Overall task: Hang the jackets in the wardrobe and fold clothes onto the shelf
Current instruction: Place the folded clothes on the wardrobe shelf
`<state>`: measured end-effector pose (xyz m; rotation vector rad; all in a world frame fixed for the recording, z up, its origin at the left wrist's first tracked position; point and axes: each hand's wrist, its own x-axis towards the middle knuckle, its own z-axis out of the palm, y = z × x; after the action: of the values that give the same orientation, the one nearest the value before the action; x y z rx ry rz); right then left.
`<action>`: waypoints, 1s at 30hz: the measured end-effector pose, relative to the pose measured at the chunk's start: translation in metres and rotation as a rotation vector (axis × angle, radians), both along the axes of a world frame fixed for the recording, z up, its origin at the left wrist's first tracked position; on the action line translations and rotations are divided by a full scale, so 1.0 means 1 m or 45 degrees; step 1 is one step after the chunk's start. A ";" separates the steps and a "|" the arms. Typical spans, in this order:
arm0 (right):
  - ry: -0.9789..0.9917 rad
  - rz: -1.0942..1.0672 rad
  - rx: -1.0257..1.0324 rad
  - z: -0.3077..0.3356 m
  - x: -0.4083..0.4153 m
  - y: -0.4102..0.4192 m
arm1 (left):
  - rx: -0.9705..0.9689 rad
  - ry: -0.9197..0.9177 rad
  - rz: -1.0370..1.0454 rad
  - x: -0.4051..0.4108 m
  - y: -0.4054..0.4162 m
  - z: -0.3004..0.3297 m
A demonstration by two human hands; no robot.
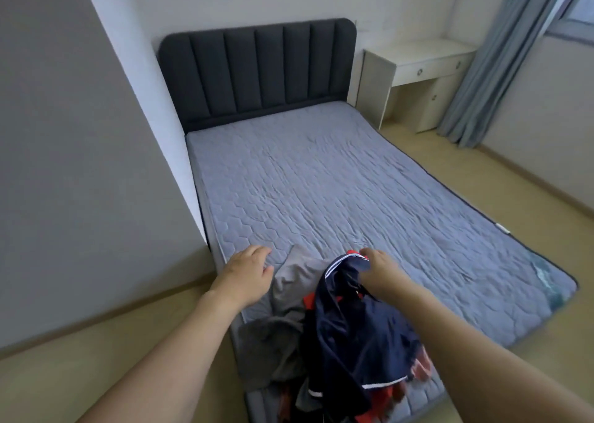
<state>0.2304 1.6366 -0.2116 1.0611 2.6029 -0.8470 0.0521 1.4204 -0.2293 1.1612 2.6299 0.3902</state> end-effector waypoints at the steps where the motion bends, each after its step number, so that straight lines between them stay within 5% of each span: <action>1: -0.003 -0.001 -0.009 0.000 0.004 0.022 | -0.001 -0.042 0.056 0.002 0.011 -0.002; 16: -0.229 0.267 -0.214 -0.134 -0.013 0.358 | -0.081 -0.446 0.714 0.050 0.297 -0.141; 23: -0.347 0.255 -0.367 -0.230 -0.001 0.461 | -0.250 -0.549 0.414 0.089 0.444 -0.221; 30: -0.548 0.199 -0.720 -0.442 0.007 0.487 | -0.524 -0.438 0.055 0.092 0.559 -0.399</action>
<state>0.2374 2.1240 -0.6533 0.7591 1.8966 -1.0824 0.1439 1.9794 -0.6283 0.8217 2.2905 0.0415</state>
